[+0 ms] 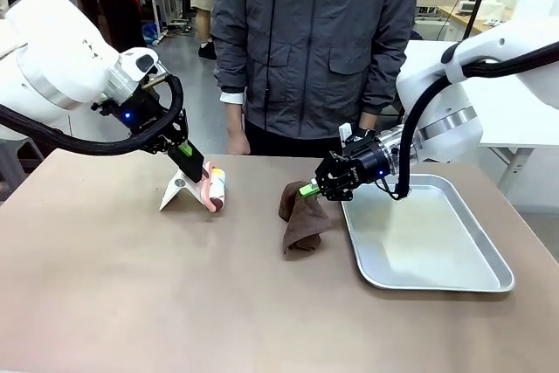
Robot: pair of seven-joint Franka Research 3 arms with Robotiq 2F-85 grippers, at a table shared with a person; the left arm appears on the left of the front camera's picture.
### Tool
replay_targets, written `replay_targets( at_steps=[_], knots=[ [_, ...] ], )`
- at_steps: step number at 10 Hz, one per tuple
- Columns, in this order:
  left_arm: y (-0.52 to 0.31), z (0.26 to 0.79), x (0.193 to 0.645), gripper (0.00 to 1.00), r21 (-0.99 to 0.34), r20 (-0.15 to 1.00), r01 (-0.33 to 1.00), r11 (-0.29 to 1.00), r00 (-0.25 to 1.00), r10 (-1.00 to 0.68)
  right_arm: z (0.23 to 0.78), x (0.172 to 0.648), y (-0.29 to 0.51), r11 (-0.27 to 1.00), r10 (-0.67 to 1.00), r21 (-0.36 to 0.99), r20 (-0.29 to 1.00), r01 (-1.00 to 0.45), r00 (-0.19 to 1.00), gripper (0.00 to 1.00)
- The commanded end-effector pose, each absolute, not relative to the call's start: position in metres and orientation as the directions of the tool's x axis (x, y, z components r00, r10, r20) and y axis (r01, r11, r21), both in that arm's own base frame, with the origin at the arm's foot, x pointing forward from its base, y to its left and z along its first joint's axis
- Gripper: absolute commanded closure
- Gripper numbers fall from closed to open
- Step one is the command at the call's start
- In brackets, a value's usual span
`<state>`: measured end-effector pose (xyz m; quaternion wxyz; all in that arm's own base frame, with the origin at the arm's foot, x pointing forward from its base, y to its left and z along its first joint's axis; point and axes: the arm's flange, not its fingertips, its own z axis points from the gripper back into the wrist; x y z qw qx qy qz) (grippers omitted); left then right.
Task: Clean the surface of the table.
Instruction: Return the Lint Roller and towel to their original positions.
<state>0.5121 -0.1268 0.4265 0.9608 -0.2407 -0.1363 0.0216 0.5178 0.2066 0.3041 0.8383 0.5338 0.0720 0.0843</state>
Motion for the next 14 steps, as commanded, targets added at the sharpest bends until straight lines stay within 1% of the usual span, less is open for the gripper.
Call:
replay_targets(
  at_steps=[1, 5, 14],
  knots=[
    [-0.126, 0.426, 0.519, 0.78, -0.448, 0.256, -0.017, 0.894, 0.955, 0.147, 0.307, 0.518, 0.209, 0.4, 0.209, 0.915, -0.031, -0.057, 0.977, 0.93],
    [-0.12, 0.413, 0.532, 0.78, -0.42, 0.22, -0.081, 0.904, 0.957, 0.189, 0.307, 0.518, 0.209, 0.4, 0.209, 0.915, -0.031, -0.057, 0.977, 0.93],
    [-0.113, 0.416, 0.529, 0.78, -0.412, 0.243, -0.093, 0.906, 0.948, 0.208, 0.307, 0.518, 0.209, 0.4, 0.209, 0.915, -0.031, -0.057, 0.977, 0.93]
  ],
)
